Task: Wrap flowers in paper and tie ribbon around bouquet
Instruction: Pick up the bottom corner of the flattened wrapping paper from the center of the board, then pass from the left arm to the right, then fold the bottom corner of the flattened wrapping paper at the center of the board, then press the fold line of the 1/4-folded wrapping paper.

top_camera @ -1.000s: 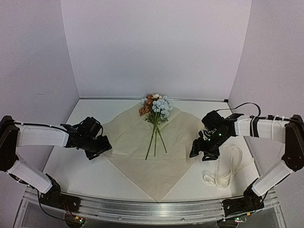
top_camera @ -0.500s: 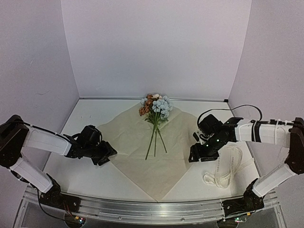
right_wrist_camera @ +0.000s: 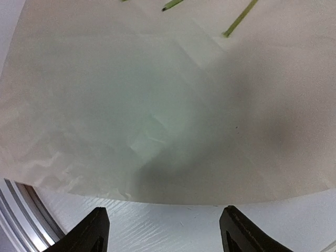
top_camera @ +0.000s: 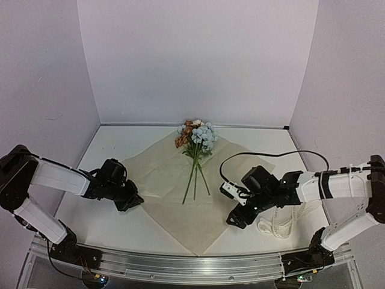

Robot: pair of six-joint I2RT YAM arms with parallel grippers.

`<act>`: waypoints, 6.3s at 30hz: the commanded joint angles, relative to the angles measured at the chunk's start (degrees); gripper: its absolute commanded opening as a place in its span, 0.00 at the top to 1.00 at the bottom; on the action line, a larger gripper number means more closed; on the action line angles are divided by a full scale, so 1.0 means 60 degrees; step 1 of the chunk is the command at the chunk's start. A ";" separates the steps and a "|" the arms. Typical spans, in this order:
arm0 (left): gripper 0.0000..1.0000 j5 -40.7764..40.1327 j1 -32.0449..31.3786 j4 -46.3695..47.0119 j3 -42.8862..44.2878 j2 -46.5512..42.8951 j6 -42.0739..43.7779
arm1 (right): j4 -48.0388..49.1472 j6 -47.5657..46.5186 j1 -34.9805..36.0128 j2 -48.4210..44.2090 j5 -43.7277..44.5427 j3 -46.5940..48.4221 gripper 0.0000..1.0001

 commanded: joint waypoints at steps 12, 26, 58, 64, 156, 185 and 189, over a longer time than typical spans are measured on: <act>1.00 0.2808 0.1693 -0.0556 -0.0145 -0.0896 0.0078 | 0.2032 -0.4886 0.3134 -0.0882 0.0906 -0.1251 0.21; 1.00 0.3454 0.2152 -0.0996 0.0097 -0.0781 0.0519 | 0.5898 -0.6642 0.5139 0.2479 0.4286 -0.0093 0.21; 0.53 0.1574 0.2423 -0.3572 0.0356 -0.2481 0.2148 | -0.0532 -0.3374 0.4095 0.1746 0.2425 0.3594 1.00; 0.39 0.0679 0.2409 -0.4325 0.1126 -0.2920 0.3028 | -0.1475 -0.2727 0.2604 0.3077 0.1468 0.5566 1.00; 0.77 0.0958 -0.0510 -0.1295 0.2856 0.2012 0.5433 | -0.2792 0.6377 -0.0552 0.4394 0.0260 0.4711 0.90; 0.79 -0.0854 -0.1331 -0.2929 0.2377 0.1677 0.4563 | -0.2982 0.7719 -0.0613 0.4625 0.1403 0.3957 0.96; 0.79 -0.1344 -0.0754 -0.3259 0.2044 0.1286 0.4271 | -0.2981 0.7747 -0.0611 0.4549 0.1434 0.3776 0.96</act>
